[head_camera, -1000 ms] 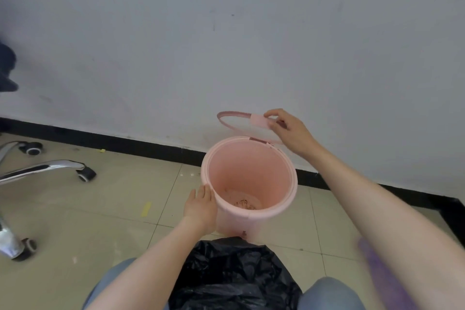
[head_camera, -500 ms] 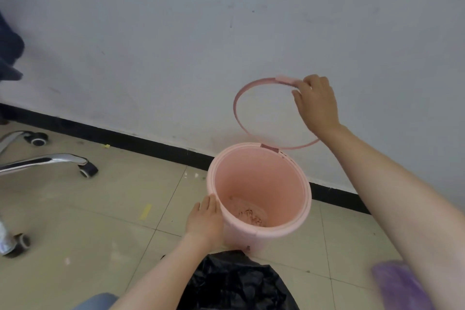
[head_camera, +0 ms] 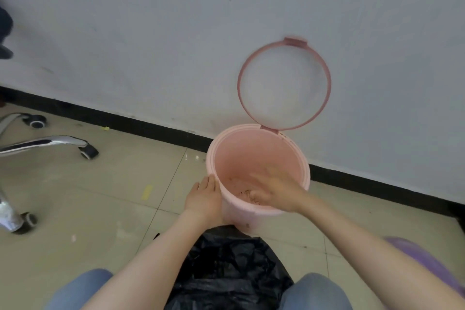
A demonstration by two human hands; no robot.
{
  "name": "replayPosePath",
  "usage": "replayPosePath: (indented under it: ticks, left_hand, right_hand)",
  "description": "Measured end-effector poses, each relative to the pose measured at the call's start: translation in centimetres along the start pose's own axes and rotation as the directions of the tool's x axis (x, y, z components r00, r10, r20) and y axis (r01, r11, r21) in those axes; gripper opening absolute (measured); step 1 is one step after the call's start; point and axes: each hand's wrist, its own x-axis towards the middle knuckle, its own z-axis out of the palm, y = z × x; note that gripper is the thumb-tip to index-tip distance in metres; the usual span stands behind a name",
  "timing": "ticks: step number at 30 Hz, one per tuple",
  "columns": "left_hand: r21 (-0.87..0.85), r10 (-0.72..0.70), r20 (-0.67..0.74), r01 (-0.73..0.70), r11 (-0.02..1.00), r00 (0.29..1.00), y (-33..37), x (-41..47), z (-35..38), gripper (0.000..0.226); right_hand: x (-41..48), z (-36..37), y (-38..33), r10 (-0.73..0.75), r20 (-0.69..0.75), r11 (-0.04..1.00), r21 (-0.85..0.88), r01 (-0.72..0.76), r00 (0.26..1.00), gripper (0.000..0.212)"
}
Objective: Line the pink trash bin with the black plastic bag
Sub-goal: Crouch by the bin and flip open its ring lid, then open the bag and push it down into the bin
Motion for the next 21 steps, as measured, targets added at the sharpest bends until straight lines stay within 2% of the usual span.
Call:
replayPosePath:
  ticks: [2,4,7,9,11,13,14,15,17,18,19,21]
  left_hand:
    - [-0.009,0.012,-0.003,-0.012,1.000,1.000,0.0,-0.2,0.0,0.075]
    - [-0.028,0.025,-0.018,-0.025,0.999,1.000,-0.2,-0.2,0.0,0.073]
    - [-0.098,0.048,-0.044,-0.052,0.994,0.998,-0.9,0.0,0.5,0.074]
    - [-0.194,0.015,-0.109,-0.036,0.980,0.994,-1.5,-0.2,2.0,0.075]
    - [-0.292,-0.053,-0.161,0.003,0.956,0.986,-1.7,-0.8,4.7,0.075]
    - [-0.319,-0.058,-0.111,0.020,0.948,0.992,-1.7,-1.5,8.2,0.078]
    - [-0.289,-0.029,-0.051,0.013,0.957,0.998,-1.6,-1.7,10.0,0.081]
    - [-0.244,0.003,0.015,0.000,0.970,1.000,-1.5,-1.8,11.6,0.085]
    - [-0.172,0.045,0.114,-0.025,0.985,0.992,-1.5,-1.7,14.2,0.093]
    - [-0.158,0.049,0.140,-0.026,0.987,0.989,-1.6,-1.4,15.2,0.097]
    - [-0.150,0.047,0.156,-0.024,0.988,0.987,-1.8,-1.1,15.8,0.101]
    - [-0.114,0.044,0.201,-0.021,0.993,0.979,-2.6,-0.2,16.7,0.104]
  right_hand:
    - [-1.7,3.5,-0.8,-0.038,0.101,0.999,0.002,0.038,0.994,0.062]
    - [-2.7,5.2,-1.0,-0.027,0.086,0.999,-0.025,0.029,0.996,0.062]
    - [-3.3,6.1,-1.0,0.015,-0.032,0.998,-0.063,-0.017,0.999,0.057]
    - [-4.0,6.7,-1.6,0.014,-0.174,0.998,-0.063,-0.025,0.985,0.055]
    - [-5.3,8.3,-2.4,-0.047,-0.355,0.996,-0.091,0.016,0.934,0.047]
    - [-6.7,10.8,-2.5,-0.100,-0.454,0.990,-0.131,0.045,0.886,0.040]
    - [-7.4,12.2,-2.4,-0.125,-0.443,0.985,-0.162,0.059,0.888,0.040]
    - [-7.9,13.7,-2.2,-0.121,-0.377,0.984,-0.169,0.061,0.918,0.046]
    - [-8.8,16.5,-1.7,-0.032,-0.106,0.996,-0.091,0.022,0.994,0.071]
    - [-9.2,17.8,-1.6,-0.005,0.082,0.997,-0.071,0.010,0.997,0.083]
    - [-9.4,19.1,-1.5,-0.002,0.212,0.995,-0.093,0.022,0.977,0.092]
    - [-9.6,21.2,-1.7,0.010,0.312,0.988,-0.152,0.040,0.950,0.093]
